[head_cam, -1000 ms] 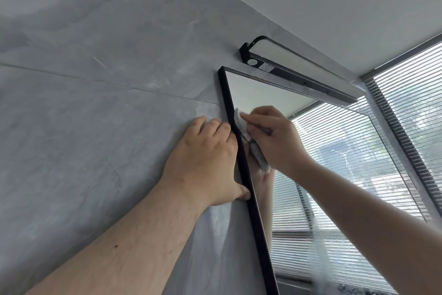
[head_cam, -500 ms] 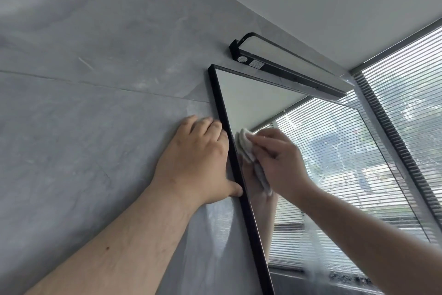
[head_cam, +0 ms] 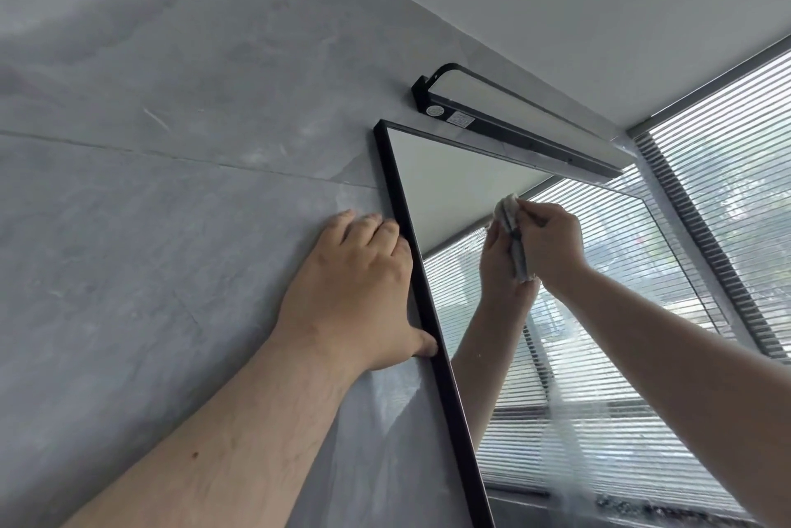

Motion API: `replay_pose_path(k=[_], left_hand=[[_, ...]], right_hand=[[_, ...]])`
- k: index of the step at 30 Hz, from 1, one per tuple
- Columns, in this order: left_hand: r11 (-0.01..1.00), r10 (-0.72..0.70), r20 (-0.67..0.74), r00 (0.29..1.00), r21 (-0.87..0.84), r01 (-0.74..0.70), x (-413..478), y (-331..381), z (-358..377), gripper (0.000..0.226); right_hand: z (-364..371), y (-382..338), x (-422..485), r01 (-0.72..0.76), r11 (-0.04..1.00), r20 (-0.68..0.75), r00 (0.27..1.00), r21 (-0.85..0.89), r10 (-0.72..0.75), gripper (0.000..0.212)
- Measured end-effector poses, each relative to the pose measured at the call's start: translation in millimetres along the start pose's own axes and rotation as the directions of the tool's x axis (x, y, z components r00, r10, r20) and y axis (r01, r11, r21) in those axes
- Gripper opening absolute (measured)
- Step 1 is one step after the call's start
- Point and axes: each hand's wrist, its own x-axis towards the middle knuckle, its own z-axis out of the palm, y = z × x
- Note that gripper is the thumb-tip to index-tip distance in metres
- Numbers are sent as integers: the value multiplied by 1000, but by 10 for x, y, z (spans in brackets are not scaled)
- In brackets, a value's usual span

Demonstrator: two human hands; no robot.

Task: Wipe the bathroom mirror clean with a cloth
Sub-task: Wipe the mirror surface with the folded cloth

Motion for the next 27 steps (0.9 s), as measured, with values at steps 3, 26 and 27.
replay_pose_path(k=[3,26,27], left_hand=[[1000,0,7,1000,-3,1,-4,6,-1,117],[999,-1,-15,1000,-40,1,-17,16,-13,114],[999,-3,-15,1000,-40,2,-18,17,-12,114]], right_hand=[[-50,-21,-14,-76,997,-35,997,-5,76,28],[-89,-519,-1543,493,869,194,850,30,-489,28],[-90,-511,-1550,497,867,198,847,32,-493,26]])
